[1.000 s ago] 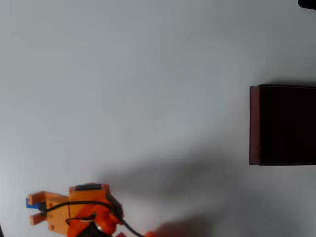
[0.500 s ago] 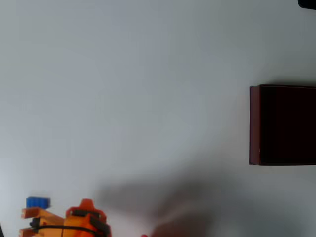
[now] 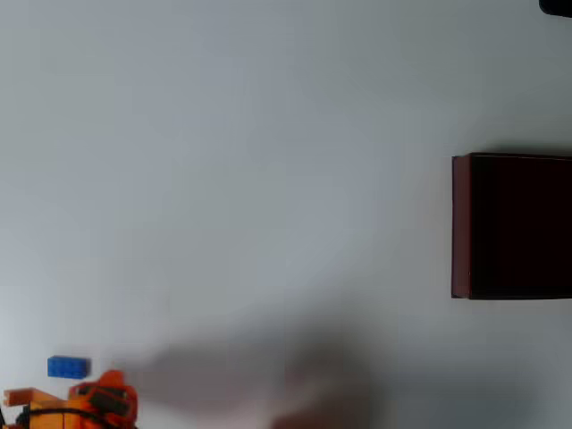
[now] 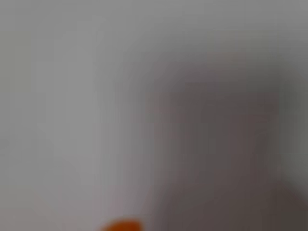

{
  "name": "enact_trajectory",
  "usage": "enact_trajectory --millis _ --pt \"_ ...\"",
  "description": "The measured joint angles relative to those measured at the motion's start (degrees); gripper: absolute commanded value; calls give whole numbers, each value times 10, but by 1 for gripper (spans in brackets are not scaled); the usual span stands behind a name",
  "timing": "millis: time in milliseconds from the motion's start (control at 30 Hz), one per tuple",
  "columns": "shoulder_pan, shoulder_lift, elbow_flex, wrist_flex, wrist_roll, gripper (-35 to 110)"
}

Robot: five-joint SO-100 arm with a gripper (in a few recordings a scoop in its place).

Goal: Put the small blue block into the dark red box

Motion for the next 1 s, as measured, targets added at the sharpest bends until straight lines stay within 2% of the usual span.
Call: enact_trajectory --millis 433,1000 --pt "-7 -105 -124 15 -4 21" --pt "-14 -214 -200 10 -8 21"
